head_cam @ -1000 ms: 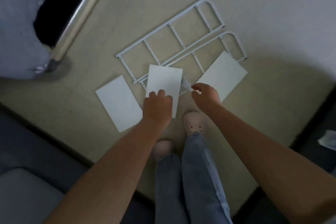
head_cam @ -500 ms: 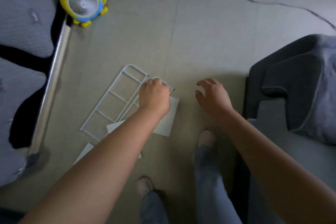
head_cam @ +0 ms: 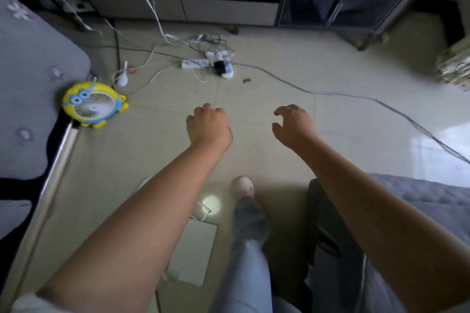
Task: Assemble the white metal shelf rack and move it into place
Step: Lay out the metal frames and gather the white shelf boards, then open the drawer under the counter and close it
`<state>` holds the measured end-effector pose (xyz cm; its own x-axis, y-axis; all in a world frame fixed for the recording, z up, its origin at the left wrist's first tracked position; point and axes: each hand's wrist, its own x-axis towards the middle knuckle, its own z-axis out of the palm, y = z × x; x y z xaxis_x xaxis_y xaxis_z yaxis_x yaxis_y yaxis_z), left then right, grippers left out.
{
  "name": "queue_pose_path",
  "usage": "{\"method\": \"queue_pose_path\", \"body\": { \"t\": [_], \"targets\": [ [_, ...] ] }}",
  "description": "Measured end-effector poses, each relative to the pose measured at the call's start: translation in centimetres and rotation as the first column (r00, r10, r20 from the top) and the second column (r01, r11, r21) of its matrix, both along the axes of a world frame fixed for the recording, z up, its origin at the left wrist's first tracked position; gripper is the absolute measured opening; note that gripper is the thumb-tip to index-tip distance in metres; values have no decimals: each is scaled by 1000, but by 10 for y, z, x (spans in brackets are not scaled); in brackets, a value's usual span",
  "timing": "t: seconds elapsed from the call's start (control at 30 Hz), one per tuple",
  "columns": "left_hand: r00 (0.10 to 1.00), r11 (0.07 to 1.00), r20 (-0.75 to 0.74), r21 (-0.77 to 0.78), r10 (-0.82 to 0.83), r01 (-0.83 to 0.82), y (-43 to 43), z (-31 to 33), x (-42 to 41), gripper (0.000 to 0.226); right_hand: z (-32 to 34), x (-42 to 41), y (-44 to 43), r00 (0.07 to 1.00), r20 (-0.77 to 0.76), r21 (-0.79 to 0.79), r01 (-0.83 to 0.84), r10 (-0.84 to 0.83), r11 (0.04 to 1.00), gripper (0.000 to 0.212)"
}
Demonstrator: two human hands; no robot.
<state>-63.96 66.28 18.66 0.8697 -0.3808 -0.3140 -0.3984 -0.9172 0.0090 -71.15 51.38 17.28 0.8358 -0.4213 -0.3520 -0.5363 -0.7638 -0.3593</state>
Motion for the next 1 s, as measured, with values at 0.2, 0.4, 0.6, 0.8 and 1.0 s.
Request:
{"method": "queue_pose_path", "body": {
  "t": [0.2, 0.4, 0.6, 0.8, 1.0],
  "targets": [
    [1000, 1000, -15, -14, 12, -12, -88, -1, 132, 31, 2, 143, -79, 997, 65, 9, 40, -41, 999, 38],
    [997, 999, -71, -39, 31, -34, -158, -15, 249, 30, -12, 264, -154, 998, 39, 31, 38, -39, 999, 36],
    [994, 998, -85, -6, 68, -69, -211, -58, 385, 31, -50, 404, -233, 999, 33, -28, -18, 19, 999, 38],
    [980, 990, -145, -13, 139, -142, -239, -140, 497, 29, -139, 526, -265, 995, -38, -43, -99, 98, 994, 38],
    [997, 999, -70, 32, 44, -42, -231, -261, 584, 29, -260, 607, -253, 987, -32, -120, -157, 154, 980, 36]
  ]
}}
